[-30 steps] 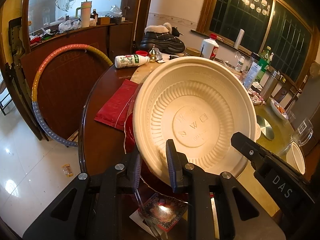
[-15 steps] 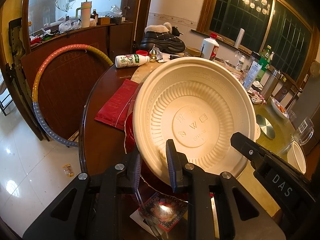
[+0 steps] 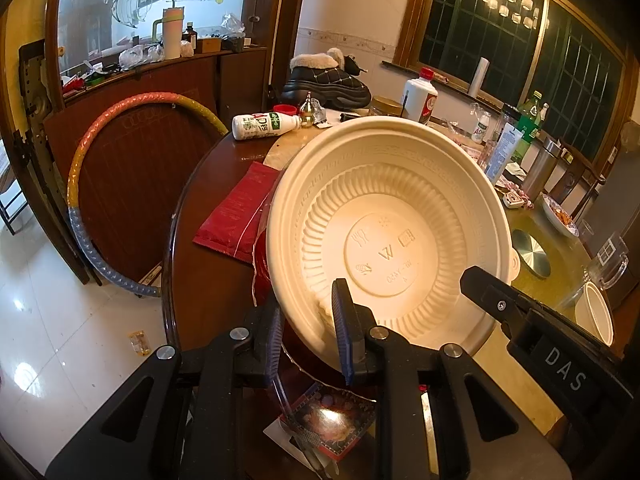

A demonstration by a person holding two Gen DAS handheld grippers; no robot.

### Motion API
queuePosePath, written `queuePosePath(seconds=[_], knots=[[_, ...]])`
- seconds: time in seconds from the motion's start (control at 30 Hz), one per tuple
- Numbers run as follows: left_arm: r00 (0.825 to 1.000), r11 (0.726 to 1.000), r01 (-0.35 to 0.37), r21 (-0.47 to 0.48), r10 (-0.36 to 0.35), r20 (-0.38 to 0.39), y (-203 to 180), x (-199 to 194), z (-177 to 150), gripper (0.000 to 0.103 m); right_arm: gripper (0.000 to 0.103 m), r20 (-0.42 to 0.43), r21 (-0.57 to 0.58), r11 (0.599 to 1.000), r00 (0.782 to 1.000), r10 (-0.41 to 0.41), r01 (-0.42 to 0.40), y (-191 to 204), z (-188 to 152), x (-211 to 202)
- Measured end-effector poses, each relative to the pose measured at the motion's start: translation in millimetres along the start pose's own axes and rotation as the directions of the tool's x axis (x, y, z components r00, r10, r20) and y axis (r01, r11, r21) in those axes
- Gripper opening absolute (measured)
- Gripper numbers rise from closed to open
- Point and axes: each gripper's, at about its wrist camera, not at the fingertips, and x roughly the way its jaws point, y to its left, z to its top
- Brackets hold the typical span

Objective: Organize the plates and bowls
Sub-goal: 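Carry the cream ribbed bowl over the red plate stack with both tools, then lower the cream bowl onto the nested white bowls and open both tools, then move both tools to the second cream ribbed bowl and grasp its rim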

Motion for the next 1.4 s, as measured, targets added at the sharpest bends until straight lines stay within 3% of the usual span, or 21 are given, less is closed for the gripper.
queuePosePath(seconds=[0.53,0.67,0.9,0.97,1.03,1.07,1.17,1.3,1.33,1.4], knots=[[1.0,0.999,-0.008,0.042,0.009,-0.024,-7.4,12.2,15.1,0.021,0.019,-0.051,0.084,0.996,0.999,0.009,-0.004,-10.1,10.8,6.8],[0.999,0.999,-0.018,0.043,0.02,-0.033,-7.9,20.6,17.2,0.021,0.04,-0.042,0.098,0.995,0.999,0.02,-0.015,-10.5,13.0,7.0],[0.999,1.0,-0.011,0.017,0.012,-0.033,-3.8,22.0,22.7,0.022,0.048,-0.043,0.128,0.991,0.998,0.036,-0.031,-11.2,17.4,6.5],[1.0,1.0,-0.007,-0.004,0.007,-0.004,-1.4,16.0,25.7,0.034,0.057,-0.017,0.135,0.99,0.999,0.042,-0.039,-11.4,19.7,2.0],[0.999,1.0,0.005,-0.025,-0.004,0.037,1.8,8.2,27.1,0.061,0.069,0.014,0.142,0.989,0.999,0.037,-0.038,-12.3,20.8,-2.9],[0.998,0.999,0.008,-0.035,-0.006,0.056,2.7,4.9,27.7,0.065,0.075,0.034,0.145,0.989,0.999,0.026,-0.031,-13.7,21.6,-5.7],[0.992,0.996,0.03,-0.08,-0.02,0.123,7.4,-10.7,29.6,0.071,0.079,0.082,0.167,0.985,0.997,0.015,-0.029,-18.6,22.3,-14.9],[0.963,0.987,0.066,-0.148,-0.024,0.269,13.2,-42.0,30.6,0.077,0.087,0.169,0.2,0.976,0.984,0.05,-0.084,-28.1,23.9,-33.0],[0.938,0.982,0.068,-0.177,-0.002,0.347,14.8,-57.3,28.7,0.085,0.087,0.204,0.201,0.975,0.978,0.054,-0.095,-30.3,23.8,-40.3],[0.889,0.976,0.072,-0.208,0.032,0.456,13.2,-78.1,24.7,0.09,0.092,0.267,0.199,0.974,0.963,0.048,-0.104,-33.8,23.4,-54.7]])
